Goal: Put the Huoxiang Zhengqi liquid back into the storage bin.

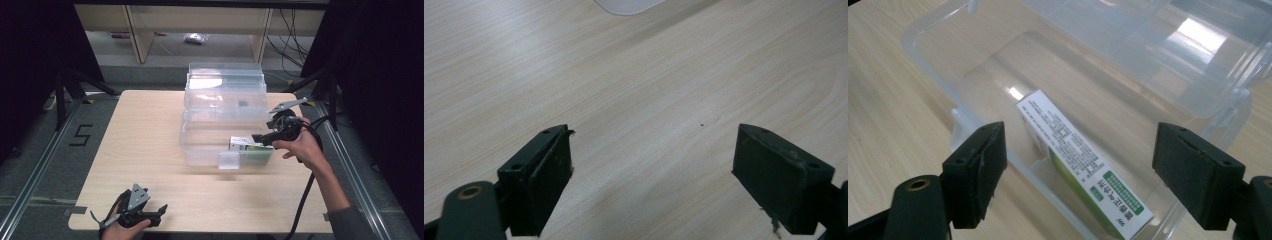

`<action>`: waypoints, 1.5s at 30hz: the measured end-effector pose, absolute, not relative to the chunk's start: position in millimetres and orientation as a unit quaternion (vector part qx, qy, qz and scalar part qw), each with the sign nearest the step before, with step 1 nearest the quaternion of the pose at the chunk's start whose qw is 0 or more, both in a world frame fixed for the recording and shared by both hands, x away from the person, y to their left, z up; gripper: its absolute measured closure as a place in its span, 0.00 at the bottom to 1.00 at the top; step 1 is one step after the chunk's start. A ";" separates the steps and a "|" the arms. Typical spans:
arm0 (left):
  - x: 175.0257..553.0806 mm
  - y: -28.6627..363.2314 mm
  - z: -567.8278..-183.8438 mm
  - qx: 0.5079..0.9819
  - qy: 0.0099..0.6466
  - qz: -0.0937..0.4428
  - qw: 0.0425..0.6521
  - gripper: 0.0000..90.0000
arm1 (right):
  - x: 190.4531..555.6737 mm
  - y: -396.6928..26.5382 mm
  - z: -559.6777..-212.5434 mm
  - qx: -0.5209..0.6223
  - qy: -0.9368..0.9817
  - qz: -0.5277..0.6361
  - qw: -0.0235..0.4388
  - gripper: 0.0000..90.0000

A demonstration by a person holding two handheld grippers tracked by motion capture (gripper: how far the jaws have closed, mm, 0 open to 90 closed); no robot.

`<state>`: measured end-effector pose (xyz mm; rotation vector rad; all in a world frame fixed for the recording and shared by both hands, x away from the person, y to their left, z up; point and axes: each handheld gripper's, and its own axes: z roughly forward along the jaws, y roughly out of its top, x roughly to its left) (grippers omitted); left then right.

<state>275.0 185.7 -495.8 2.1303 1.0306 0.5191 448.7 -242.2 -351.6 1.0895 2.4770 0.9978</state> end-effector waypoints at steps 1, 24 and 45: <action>274.8 185.8 -495.7 0.823 0.398 0.201 0.351 0.17 | 447.2 -241.9 -353.2 0.369 0.850 0.350 0.136 0.25; 274.8 185.8 -495.1 0.821 0.400 0.208 0.350 0.17 | 392.5 -250.7 -357.6 0.379 0.831 0.387 0.125 0.24; 273.4 185.5 -493.8 0.815 0.408 0.215 0.350 0.17 | 351.7 -255.1 -385.6 0.385 0.817 0.409 0.127 0.21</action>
